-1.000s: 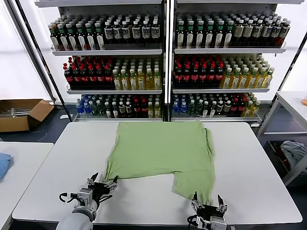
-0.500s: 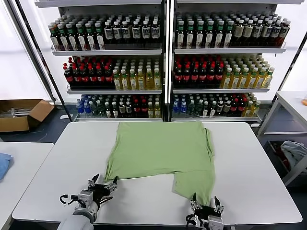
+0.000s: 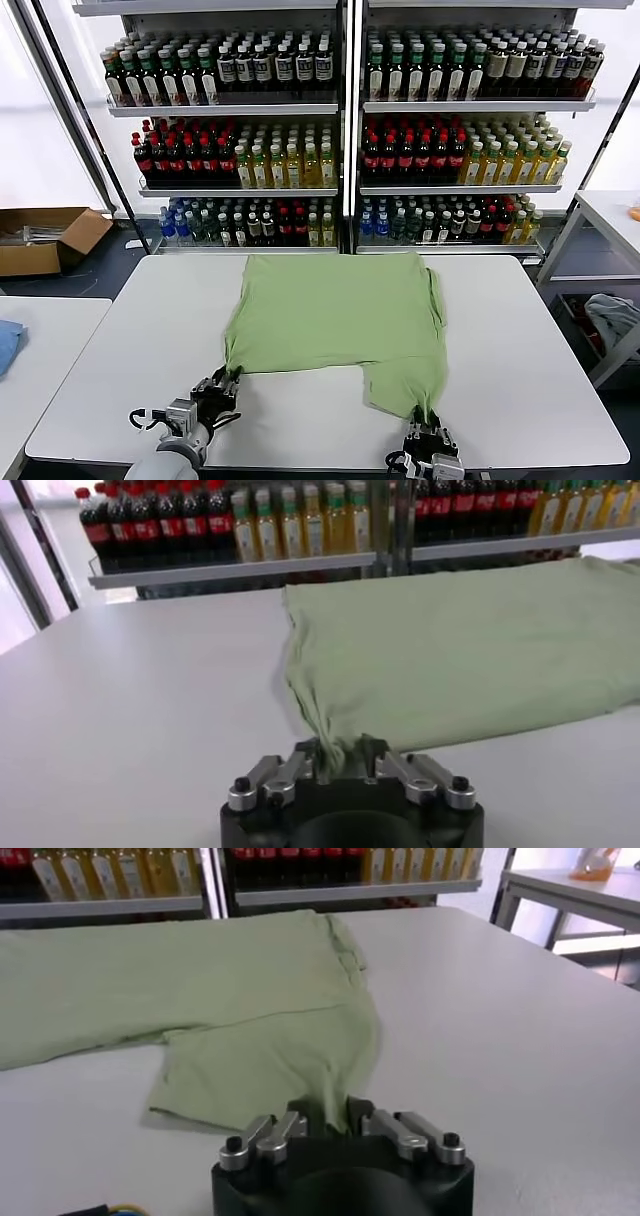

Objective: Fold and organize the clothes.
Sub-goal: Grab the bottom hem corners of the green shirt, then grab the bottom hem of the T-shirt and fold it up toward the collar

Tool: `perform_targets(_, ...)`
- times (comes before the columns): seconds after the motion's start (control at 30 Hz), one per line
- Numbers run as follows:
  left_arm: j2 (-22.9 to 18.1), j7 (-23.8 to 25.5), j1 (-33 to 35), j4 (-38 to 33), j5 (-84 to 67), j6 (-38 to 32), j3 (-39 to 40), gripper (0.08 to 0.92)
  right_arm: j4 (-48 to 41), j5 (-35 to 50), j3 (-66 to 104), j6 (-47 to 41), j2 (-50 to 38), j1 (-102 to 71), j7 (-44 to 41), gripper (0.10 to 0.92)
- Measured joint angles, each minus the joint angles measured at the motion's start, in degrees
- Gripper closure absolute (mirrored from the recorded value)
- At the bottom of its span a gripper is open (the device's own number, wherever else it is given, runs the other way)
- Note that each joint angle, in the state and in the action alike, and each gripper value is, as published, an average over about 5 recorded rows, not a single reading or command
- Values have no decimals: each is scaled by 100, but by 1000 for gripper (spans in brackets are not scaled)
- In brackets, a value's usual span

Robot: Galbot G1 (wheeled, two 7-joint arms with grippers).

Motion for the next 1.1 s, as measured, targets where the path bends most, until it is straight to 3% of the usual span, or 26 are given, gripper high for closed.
perform_targets(0.23,-33,19,50,-101,-29,-55,-29,911,243,-108,54,137,-97,12,-152,919)
perform_targets(0.67,-123,-122,-138,-377,-190,-721,-61,916,289,-222,301,398,-263,533,-453,919)
perform_targets(1.1,-193,-196,-987,250,-675,-1214,158,916,-695,-357,287,650,-522,2050,-694,919)
